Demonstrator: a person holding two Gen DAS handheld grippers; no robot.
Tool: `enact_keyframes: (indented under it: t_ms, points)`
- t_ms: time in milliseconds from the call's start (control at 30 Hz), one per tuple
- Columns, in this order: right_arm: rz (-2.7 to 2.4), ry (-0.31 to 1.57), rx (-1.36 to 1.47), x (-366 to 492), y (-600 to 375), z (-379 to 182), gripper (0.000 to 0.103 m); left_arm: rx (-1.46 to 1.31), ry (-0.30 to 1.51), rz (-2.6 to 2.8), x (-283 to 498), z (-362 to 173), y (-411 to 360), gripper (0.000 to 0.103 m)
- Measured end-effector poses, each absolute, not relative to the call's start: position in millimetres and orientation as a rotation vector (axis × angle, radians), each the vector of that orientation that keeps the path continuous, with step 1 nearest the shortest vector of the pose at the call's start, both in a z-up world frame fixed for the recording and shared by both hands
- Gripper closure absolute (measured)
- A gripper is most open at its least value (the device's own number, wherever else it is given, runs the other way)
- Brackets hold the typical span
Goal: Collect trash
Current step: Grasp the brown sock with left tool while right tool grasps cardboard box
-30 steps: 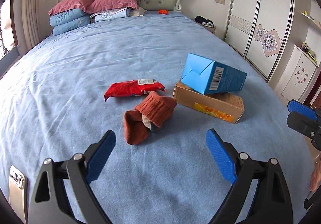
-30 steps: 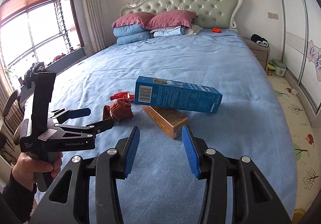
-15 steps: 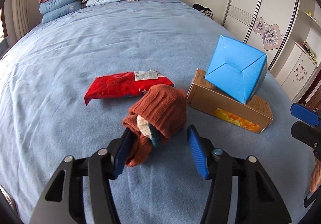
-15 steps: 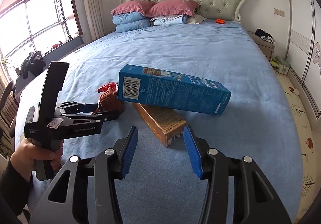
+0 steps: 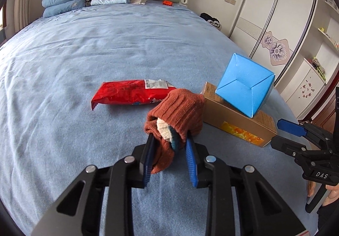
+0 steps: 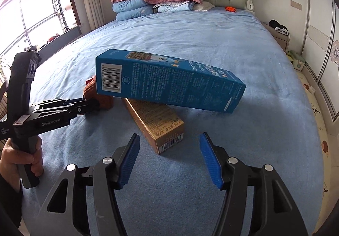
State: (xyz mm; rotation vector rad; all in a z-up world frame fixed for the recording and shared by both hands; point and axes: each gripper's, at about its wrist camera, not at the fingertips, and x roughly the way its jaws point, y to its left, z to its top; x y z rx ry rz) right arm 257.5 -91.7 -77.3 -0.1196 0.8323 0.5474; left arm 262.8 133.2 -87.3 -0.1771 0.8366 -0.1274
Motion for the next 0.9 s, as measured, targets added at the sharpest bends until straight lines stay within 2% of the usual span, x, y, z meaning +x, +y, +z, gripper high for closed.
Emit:
enact_keyframes:
  t_ms: [267,333,433,667,900]
  points:
    - [0.574,0.882,-0.184,283,-69,-91,0.044,-0.213,0.828,-0.159,254,-86,135,0.075]
    - [0.601,0.892,-0.195,284,-63,-93,0.057,-0.219,0.828,-0.167,252,-86,134,0.075]
    - [0.615,0.848,-0.266,271,-54,-91,0.061,-0.231,0.825,-0.173,247,-84,134,0.075]
    - [0.662,0.741,-0.317,225,-54,-74,0.063,-0.242,0.78,-0.172,217,-68,130,0.075]
    - [0.658,0.771,-0.184,193,-92,-65,0.065,-0.257,0.77,-0.186,170,-55,112,0.075]
